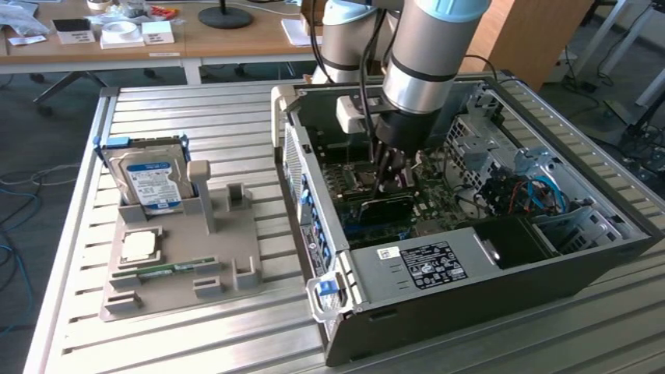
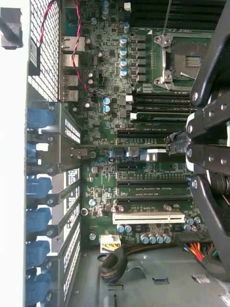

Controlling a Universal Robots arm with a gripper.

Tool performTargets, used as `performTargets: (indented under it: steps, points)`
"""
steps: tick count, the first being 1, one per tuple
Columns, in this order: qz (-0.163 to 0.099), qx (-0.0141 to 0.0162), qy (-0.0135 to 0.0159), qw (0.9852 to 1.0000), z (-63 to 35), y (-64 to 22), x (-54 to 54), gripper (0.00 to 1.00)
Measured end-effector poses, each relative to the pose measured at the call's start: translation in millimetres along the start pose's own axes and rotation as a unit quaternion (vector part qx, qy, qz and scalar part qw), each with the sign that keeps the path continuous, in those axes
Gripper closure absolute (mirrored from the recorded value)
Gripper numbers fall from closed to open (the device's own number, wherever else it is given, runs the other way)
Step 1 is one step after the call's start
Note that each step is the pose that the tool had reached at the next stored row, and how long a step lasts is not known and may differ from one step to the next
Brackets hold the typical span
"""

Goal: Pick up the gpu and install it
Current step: 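Press down on the gpu until it lock into place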

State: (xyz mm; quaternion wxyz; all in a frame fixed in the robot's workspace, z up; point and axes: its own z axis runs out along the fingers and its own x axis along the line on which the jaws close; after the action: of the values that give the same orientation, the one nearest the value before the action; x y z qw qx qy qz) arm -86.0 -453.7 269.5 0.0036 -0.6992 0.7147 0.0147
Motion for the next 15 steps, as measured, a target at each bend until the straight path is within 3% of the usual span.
performTargets:
  steps: [15]
  points:
    - [0.000, -0.0001, 0.0001, 1.0000, 2.3, 0.0, -1.8, 0.89]
